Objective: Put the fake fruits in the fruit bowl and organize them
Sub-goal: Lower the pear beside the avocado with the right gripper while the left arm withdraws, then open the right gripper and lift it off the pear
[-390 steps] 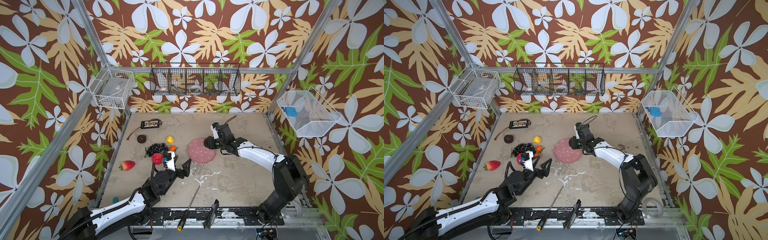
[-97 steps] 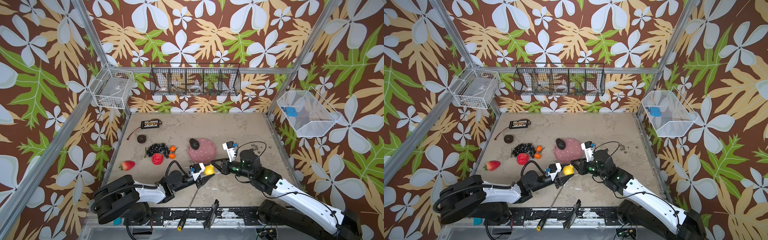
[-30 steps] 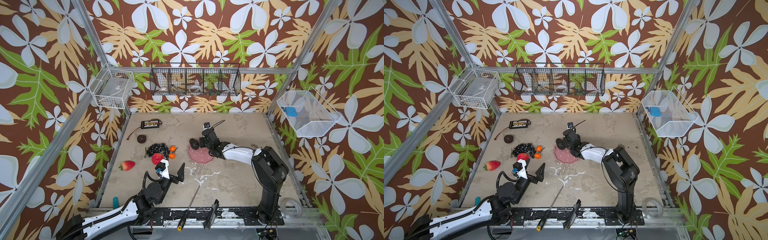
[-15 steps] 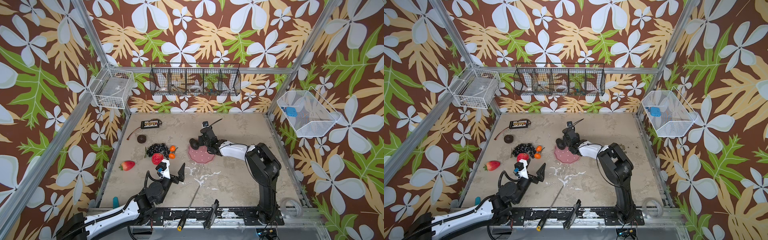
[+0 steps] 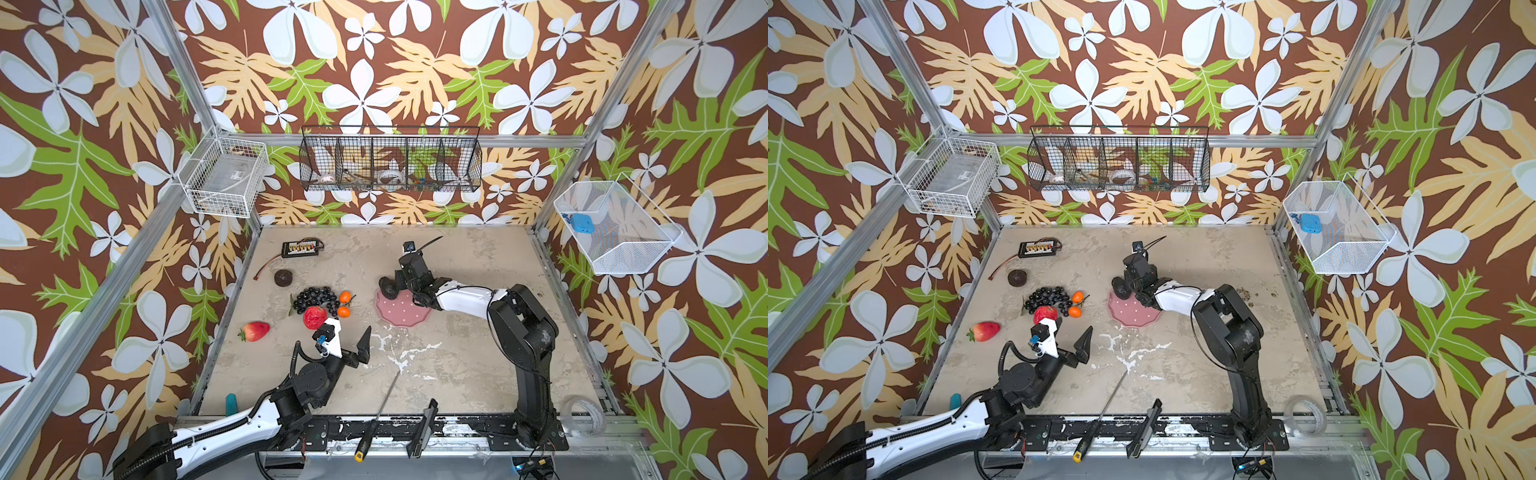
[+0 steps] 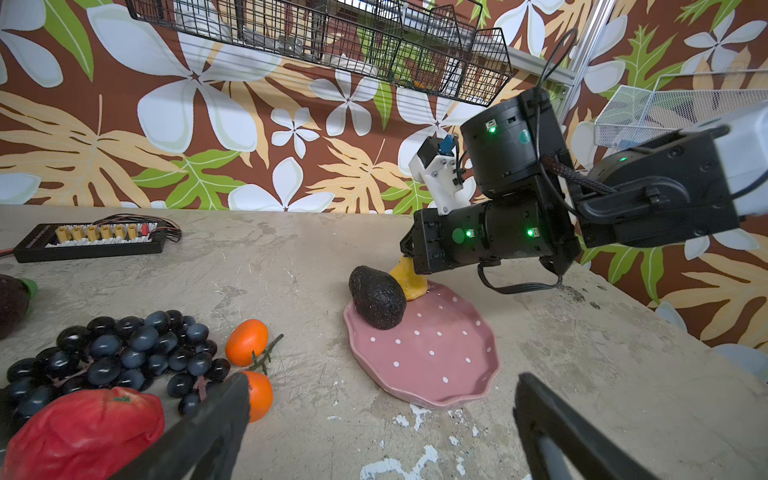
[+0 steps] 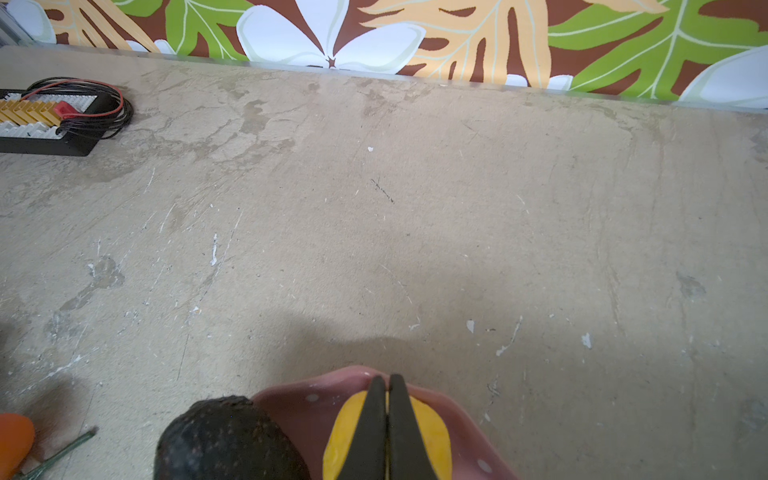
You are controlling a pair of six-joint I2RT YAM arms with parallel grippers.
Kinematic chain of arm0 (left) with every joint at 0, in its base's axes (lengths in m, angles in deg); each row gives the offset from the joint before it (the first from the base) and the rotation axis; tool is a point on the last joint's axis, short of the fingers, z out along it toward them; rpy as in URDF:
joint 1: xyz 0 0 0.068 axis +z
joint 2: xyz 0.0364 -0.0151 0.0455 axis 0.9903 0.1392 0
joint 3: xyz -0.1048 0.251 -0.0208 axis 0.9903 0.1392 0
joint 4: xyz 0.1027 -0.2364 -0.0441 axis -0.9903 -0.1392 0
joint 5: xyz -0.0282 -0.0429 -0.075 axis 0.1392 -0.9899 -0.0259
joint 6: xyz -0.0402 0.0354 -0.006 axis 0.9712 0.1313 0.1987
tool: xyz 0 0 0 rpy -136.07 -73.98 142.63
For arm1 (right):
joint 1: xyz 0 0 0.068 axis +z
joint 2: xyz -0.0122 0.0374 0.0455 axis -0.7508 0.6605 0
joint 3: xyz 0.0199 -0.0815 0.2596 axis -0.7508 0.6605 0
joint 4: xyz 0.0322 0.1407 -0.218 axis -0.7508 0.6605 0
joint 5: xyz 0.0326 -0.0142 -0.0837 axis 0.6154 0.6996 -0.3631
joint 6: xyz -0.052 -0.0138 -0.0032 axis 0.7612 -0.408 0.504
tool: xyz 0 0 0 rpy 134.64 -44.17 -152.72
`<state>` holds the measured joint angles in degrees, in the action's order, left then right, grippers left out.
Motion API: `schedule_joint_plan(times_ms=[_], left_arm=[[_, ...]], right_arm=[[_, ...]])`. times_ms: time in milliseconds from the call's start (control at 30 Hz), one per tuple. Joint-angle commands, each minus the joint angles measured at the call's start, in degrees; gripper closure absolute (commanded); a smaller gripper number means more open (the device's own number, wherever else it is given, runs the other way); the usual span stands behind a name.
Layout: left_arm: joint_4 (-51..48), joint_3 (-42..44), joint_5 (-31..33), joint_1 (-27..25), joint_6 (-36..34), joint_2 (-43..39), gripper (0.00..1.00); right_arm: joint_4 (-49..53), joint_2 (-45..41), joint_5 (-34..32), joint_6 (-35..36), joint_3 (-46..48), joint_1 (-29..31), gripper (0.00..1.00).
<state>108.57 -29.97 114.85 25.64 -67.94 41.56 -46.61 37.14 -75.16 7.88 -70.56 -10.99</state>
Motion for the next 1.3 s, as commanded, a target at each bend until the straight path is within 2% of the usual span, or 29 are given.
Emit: schedule_joint_plan(times_ms=[0, 167, 400, 800, 1067, 1267], left_arm=[[1.9, -0.1, -0.1, 0.0, 0.0, 0.3, 0.0], [2.0, -0.2, -0.1, 0.1, -0.1, 0.8, 0.0], [2.0, -0.2, 0.0, 0.0, 0.0, 1.0, 0.0], [1.9, -0.2, 0.2, 0.2, -0.4, 0.8, 0.0], [1.8, -0.2, 0.4, 0.1, -0.6, 0.4, 0.0], [2.1, -0.2, 0.4, 0.0, -0.6, 0.8, 0.0]], right_arm=[[0.5, -0.4, -0.1, -0.9, -0.3, 0.0, 1.0], [0.5, -0.9, -0.1, -1.0, -0.3, 0.0, 0.9], [0.7, -2.0, -0.4, -1.2, 0.2, 0.0, 0.72], [1.4, -1.6, 0.5, -1.7, 0.3, 0.0, 0.67], [3.8, -0.5, 3.3, -5.4, 0.5, -0.5, 0.67], [2.6, -2.8, 7.0, -6.6, 1.8, -1.0, 0.56]])
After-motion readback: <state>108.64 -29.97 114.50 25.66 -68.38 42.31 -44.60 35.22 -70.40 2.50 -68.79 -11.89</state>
